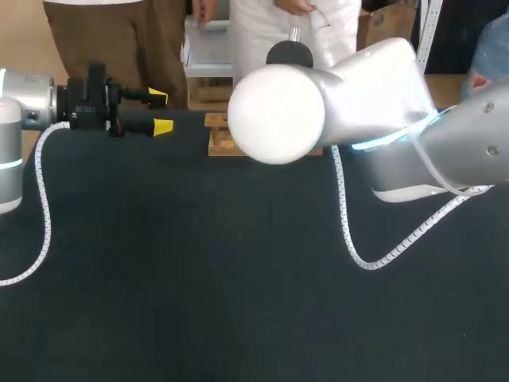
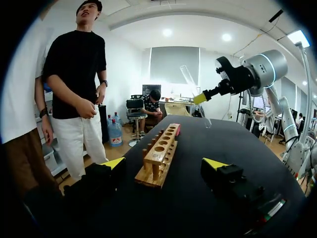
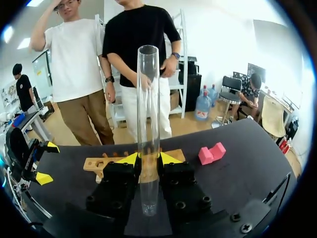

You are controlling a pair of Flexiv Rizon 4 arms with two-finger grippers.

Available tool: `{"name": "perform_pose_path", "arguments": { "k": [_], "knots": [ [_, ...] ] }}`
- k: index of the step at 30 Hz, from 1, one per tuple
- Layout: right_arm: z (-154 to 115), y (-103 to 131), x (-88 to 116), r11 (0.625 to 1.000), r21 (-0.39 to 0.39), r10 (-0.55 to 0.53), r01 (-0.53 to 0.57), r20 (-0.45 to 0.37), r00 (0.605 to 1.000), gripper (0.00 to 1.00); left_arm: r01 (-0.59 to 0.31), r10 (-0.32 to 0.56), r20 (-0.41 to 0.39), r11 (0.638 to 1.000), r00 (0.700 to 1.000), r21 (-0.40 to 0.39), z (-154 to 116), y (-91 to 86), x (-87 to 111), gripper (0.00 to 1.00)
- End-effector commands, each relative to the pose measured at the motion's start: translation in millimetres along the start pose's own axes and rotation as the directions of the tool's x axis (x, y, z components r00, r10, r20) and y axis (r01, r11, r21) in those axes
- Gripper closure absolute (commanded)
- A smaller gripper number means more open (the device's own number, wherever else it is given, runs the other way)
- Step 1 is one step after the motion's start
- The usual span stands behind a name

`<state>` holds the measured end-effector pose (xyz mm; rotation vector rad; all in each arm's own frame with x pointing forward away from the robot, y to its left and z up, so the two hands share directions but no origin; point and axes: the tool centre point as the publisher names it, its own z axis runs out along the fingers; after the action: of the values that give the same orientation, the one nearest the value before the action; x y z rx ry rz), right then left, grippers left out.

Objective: Grasp the test tube, adjust it, and insert it.

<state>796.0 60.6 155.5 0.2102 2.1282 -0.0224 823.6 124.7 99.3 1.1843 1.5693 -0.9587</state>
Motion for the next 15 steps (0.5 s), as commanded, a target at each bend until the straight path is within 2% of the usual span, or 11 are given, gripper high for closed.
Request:
{"name": "perform_pose_path", "arguments": {
  "k": [1, 15],
  "knots": [
    [-0.3, -1.4, -2.4, 1.000, -0.003, -0.008, 0.008, 0.055, 0.998, 1.00, -0.003, 0.003, 0.003, 1.000, 1.000, 0.000, 0.0, 0.3, 1.2, 0.00],
    [-0.6, -4.1, -31.4, 1.000, -0.003, -0.009, 0.009, 0.229, 0.973, 1.00, -0.003, 0.003, 0.003, 1.000, 1.000, 0.000, 0.0, 0.3, 1.2, 0.00]
  ]
}}
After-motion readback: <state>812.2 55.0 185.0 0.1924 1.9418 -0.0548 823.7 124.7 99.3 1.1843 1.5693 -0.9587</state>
